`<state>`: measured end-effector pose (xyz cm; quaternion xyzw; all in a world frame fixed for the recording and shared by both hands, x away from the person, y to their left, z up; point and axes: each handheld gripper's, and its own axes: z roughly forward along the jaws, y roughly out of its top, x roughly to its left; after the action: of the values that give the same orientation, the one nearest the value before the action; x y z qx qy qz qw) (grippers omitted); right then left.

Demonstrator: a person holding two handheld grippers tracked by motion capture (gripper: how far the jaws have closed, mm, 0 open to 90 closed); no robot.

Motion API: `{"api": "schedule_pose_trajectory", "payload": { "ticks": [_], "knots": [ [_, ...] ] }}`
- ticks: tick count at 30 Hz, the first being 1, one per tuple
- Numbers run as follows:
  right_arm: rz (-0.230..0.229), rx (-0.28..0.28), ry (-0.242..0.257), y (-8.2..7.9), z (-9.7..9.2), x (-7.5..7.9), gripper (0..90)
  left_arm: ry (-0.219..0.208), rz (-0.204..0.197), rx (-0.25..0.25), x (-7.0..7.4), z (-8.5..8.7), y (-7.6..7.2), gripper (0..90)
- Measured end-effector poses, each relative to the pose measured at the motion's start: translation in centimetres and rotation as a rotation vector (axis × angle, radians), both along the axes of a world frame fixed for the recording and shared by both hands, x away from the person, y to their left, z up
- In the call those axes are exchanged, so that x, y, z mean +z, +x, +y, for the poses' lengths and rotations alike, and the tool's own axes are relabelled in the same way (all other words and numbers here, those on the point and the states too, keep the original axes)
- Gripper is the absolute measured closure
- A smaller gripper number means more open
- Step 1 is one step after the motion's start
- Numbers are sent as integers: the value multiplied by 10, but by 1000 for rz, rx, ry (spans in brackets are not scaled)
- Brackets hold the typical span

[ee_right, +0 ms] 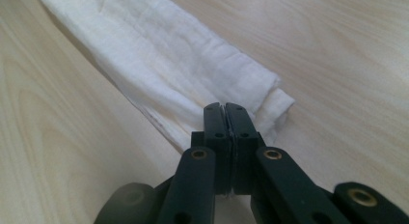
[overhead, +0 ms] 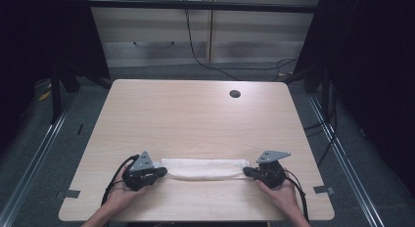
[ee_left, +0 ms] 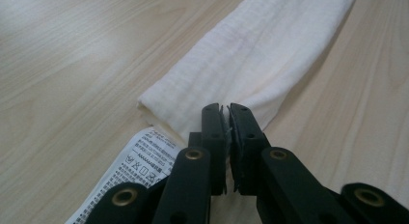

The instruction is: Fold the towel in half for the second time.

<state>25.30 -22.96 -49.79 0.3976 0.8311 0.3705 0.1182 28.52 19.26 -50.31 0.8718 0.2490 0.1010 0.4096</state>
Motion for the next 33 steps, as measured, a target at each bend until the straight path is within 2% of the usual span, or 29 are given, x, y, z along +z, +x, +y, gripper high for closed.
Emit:
{"api": "schedule_pose_trajectory", "payload": {
  "ticks": [1, 3, 5, 14, 18, 20, 22, 23, 26, 30, 31, 33],
  "knots": [
    [4, -5, 6, 2, 0, 0, 890, 15, -13, 9, 1, 2, 2, 857],
    [6, -9, 22, 6, 1, -1, 889, -9, 6, 20, -1, 2, 3, 857],
    [5, -13, 18, 10, 2, -1, 888, -13, 8, 35, -1, 4, 5, 856],
    [-10, -48, 27, 32, 12, -4, 887, -22, -3, 75, -3, 9, 16, 847],
    [-26, -50, 23, 30, 12, -4, 880, -30, 5, 71, -3, 9, 14, 810],
    [-34, -44, 16, 29, 13, -3, 865, -41, 24, 69, -2, 10, 13, 780],
    [-33, -38, 32, 26, 13, -3, 827, -41, 28, 64, -1, 11, 13, 744],
    [-36, -37, 36, 25, 13, -2, 816, -55, 48, 64, -1, 10, 12, 731],
    [-48, -10, 31, 20, 13, 1, 790, -59, 54, 54, 1, 10, 9, 715],
    [-60, -16, 87, 13, 8, 10, 730, -87, 47, 68, 12, 16, 6, 617],
    [-64, -15, 108, 11, 5, 13, 720, -80, 27, 76, 15, 19, 6, 591],
    [-77, -23, 137, 6, 2, 18, 682, -107, 44, 100, 19, 24, 3, 524]
  ]
}}
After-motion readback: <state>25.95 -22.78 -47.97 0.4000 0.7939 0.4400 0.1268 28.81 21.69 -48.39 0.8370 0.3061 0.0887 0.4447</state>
